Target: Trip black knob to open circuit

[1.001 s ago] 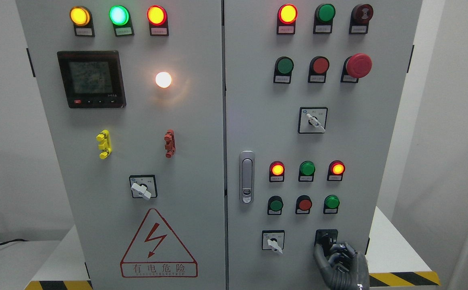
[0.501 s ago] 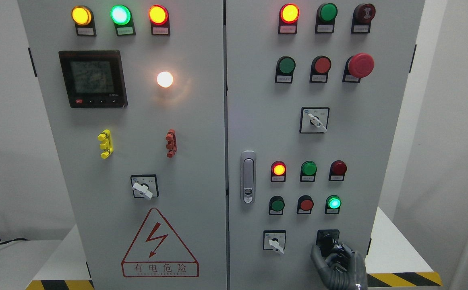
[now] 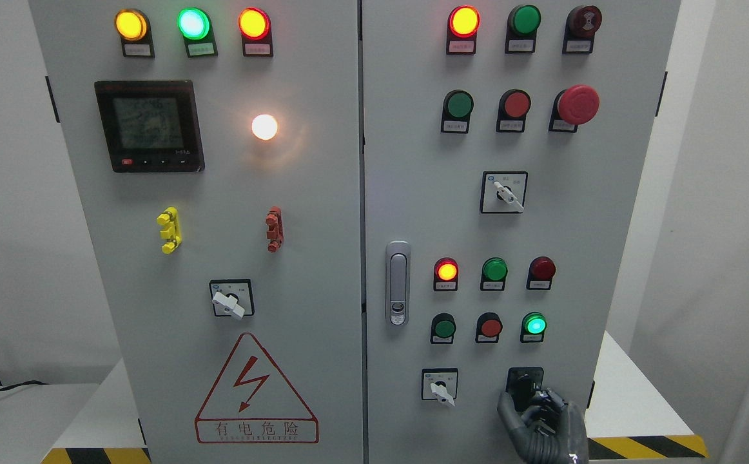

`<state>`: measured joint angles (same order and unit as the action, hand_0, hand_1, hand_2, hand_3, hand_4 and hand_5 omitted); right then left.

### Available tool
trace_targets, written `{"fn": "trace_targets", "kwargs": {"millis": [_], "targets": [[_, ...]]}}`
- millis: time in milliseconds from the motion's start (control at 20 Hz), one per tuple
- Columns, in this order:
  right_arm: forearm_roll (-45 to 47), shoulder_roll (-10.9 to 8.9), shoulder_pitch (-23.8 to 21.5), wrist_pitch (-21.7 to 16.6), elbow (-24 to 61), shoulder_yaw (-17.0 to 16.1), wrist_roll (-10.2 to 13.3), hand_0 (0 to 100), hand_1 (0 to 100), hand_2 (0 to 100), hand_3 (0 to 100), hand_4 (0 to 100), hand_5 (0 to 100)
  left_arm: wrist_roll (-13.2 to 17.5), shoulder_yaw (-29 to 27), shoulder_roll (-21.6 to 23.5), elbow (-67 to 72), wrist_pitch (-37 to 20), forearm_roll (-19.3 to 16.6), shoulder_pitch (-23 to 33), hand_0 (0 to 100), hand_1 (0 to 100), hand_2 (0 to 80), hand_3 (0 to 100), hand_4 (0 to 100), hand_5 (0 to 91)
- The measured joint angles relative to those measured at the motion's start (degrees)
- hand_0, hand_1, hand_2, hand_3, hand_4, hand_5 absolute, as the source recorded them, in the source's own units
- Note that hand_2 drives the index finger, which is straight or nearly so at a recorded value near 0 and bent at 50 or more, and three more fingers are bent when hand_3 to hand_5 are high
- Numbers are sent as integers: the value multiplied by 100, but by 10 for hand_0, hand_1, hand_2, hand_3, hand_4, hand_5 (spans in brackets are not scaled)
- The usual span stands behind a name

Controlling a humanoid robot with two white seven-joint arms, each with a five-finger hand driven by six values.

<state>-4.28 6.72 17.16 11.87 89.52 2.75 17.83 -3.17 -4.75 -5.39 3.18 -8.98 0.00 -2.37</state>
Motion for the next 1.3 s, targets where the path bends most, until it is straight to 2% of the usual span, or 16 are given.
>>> {"fn": "trace_targets", "kwargs": {"millis": [1302], "targets": [[-12, -21, -53, -90, 5, -60, 49, 342, 809, 491, 838, 846, 971, 0, 0, 0, 0, 0, 0, 0, 120, 389, 0, 0, 0, 0]]}}
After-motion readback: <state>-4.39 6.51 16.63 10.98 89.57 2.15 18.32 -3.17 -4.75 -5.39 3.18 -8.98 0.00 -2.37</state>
